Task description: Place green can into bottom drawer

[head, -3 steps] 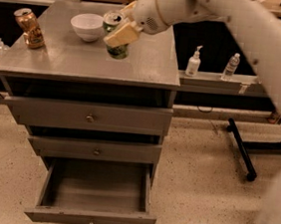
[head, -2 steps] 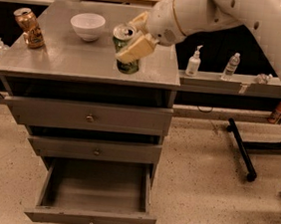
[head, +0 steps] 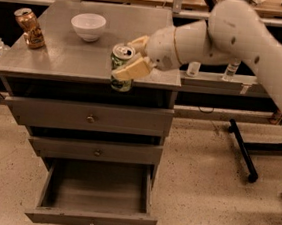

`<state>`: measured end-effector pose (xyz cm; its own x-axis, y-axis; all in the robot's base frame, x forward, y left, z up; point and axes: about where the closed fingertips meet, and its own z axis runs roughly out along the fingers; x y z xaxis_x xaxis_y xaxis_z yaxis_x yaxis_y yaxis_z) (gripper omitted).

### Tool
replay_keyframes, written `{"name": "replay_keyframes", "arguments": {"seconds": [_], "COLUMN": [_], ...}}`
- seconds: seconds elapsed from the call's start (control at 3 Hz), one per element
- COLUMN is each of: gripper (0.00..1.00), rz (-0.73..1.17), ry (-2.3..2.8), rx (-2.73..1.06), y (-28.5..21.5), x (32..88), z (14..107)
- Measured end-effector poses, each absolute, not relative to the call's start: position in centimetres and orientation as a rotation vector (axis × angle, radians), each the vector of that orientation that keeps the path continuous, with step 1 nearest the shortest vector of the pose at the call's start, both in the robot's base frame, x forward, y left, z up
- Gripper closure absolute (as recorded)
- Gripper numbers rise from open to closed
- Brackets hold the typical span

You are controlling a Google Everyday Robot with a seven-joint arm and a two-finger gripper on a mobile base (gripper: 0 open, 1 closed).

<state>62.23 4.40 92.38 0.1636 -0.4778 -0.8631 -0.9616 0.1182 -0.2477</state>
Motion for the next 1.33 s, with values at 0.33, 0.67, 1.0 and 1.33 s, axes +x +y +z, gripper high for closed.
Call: {"name": "replay_keyframes", "arguments": {"seconds": [0.33,0.67,1.0,1.33], "gripper": [1.00,1.00,1.00,1.00], "rz": [0.854,0.918,0.952,0.905], "ry": [1.400,1.393,1.380,1.402], "rx": [-1.209,-1.014,-0.988,-1.048], "y": [4.2,4.0,6.9,5.5], "x": [59.8,57.5,55.3,56.5], "z": [85.1,78.5,75.8,74.0]}}
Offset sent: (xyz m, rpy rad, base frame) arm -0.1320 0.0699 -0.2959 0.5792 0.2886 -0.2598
